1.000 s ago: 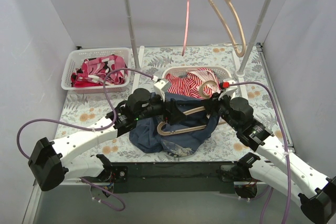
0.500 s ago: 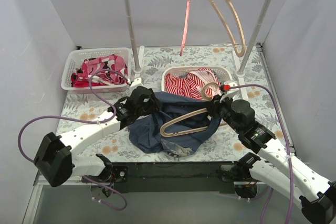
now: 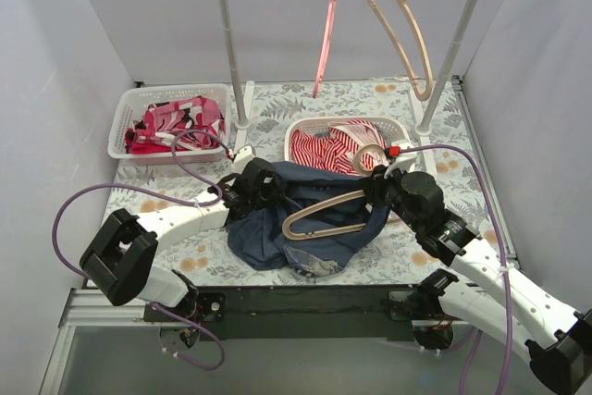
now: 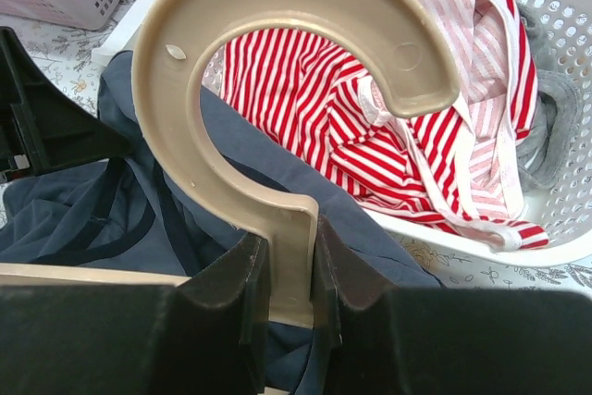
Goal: Place the tank top on the hanger
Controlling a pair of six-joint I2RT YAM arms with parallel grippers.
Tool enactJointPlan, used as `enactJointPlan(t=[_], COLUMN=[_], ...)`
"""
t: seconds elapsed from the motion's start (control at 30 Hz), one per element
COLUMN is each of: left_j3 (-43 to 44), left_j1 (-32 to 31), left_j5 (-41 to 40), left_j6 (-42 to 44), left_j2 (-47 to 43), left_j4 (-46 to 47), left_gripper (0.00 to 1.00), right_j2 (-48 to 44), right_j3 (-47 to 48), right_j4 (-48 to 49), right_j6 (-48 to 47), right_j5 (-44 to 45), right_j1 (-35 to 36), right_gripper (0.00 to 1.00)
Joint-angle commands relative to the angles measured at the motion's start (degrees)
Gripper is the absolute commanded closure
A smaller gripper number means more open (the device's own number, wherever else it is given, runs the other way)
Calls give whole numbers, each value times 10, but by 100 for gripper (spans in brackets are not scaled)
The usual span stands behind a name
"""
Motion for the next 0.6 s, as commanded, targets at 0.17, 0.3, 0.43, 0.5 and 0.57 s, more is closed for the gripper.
enactJointPlan(t=[0.17, 0.3, 0.43, 0.5, 0.57], left_j3=[-20, -3, -8, -11, -12], left_j1=[4, 4, 4, 4, 4], left_j5=[21, 19, 27, 31, 42], left_j6=[6, 6, 4, 12, 23], left_j2=[8, 40, 36, 22, -10], left_j4=[87, 67, 62, 60, 52], left_gripper=[62, 78, 100, 100, 100], right_j2=[2, -4, -6, -5, 0], right_j3=[43, 49, 63, 65, 69], right_j4=[14, 9, -10, -13, -13], right_j6=[5, 2, 5, 4, 3], right_j5=[14, 43, 92, 122, 151], right_j1=[3, 3, 3, 3, 3], right_gripper=[99, 99, 99, 99, 99])
